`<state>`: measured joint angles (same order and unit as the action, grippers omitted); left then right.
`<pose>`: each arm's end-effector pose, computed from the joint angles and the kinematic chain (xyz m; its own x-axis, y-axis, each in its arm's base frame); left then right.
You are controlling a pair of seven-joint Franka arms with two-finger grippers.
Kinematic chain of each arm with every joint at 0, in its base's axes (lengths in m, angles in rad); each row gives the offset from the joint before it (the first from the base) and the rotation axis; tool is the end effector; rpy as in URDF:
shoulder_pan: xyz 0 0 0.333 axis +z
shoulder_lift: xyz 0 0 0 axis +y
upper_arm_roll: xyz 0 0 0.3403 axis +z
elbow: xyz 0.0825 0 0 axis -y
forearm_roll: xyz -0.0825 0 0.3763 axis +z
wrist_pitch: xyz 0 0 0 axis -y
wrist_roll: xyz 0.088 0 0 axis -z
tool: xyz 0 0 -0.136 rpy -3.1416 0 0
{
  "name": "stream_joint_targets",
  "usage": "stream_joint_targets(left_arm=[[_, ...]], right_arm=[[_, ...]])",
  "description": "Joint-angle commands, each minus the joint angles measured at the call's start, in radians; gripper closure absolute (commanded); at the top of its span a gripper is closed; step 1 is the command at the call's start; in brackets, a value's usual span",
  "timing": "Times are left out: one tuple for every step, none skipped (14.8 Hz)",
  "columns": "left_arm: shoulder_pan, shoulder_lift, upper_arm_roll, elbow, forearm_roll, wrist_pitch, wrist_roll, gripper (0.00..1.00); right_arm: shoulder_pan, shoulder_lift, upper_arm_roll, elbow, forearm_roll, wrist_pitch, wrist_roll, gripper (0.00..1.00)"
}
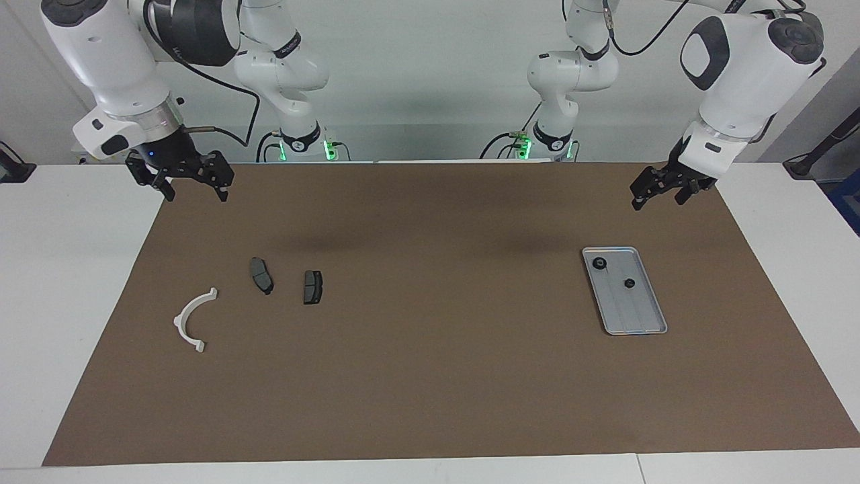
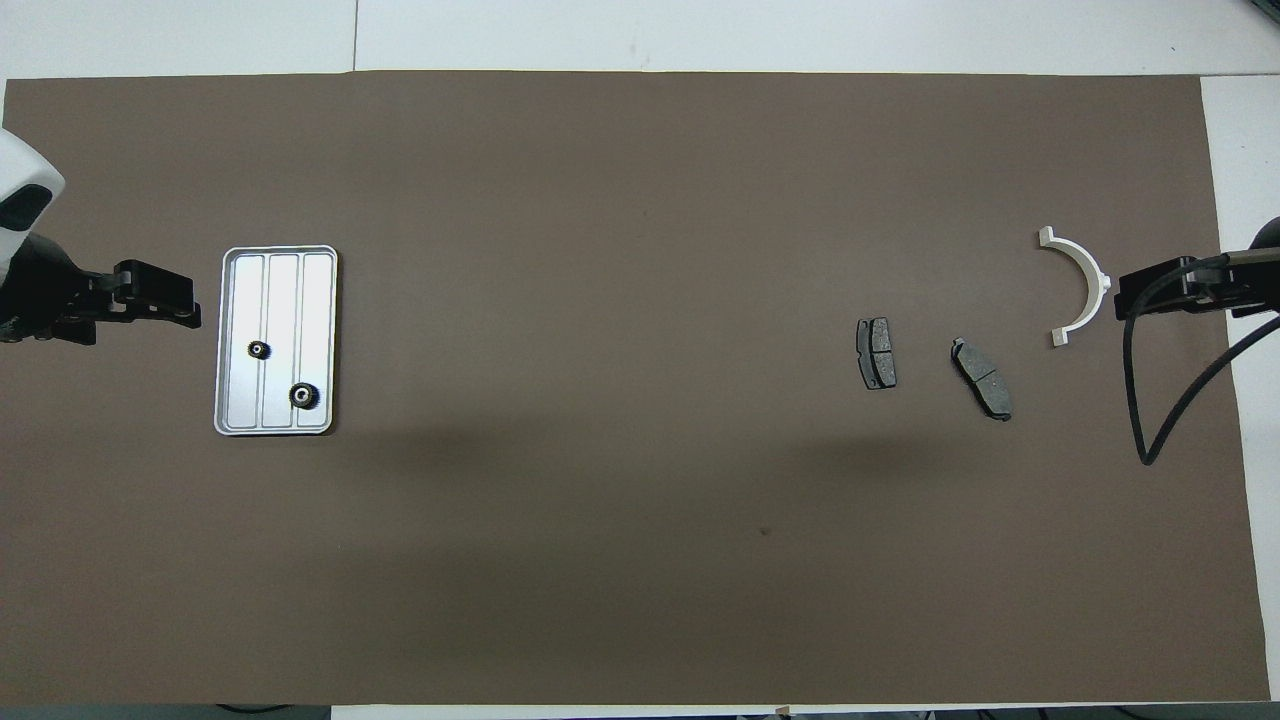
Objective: Place bearing gear from tray to pile
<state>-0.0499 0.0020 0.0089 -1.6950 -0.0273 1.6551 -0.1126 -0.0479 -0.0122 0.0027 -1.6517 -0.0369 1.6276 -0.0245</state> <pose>0.5485 -0.0260 0.5681 0.9963 0.0738 -0.0447 0.0749 -0.9969 0.0222 0.5450 -0.0295 0.5938 0.9997 -0.0186 -0.0128 -0.0181 -0.9992 0.0365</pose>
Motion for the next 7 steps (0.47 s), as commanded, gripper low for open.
stream_joint_targets(left_arm=[[0.013,-0.010,-0.010,0.006,0.004,-0.011,0.014,0.00],[0.013,-0.010,-0.010,0.005,0.004,-0.009,0.016,0.00],[0.012,-0.008,-0.010,0.005,0.004,-0.009,0.016,0.00],[0.012,-0.008,-0.010,0.003,0.004,-0.006,0.017,0.00],[0.010,-0.010,-0.010,-0.002,0.004,-0.006,0.017,0.00],[0.010,-0.008,-0.019,0.000,0.003,-0.006,0.016,0.00],[0.010,-0.005,-0.023,0.003,0.003,-0.008,0.008,0.00]], right_arm=[[-0.015,-0.025,0.013,-0.036,-0.009,0.029,0.014,0.00],[-0.015,-0.025,0.013,-0.036,-0.009,0.029,0.014,0.00],[-0.015,-0.025,0.013,-0.036,-0.009,0.031,0.014,0.00],[-0.015,-0.025,0.013,-0.036,-0.009,0.031,0.014,0.00],[-0.015,-0.025,0.013,-0.036,-0.009,0.031,0.014,0.00],[-0.015,-0.025,0.013,-0.036,-0.009,0.031,0.014,0.00],[-0.015,-0.025,0.013,-0.036,-0.009,0.031,0.014,0.00]])
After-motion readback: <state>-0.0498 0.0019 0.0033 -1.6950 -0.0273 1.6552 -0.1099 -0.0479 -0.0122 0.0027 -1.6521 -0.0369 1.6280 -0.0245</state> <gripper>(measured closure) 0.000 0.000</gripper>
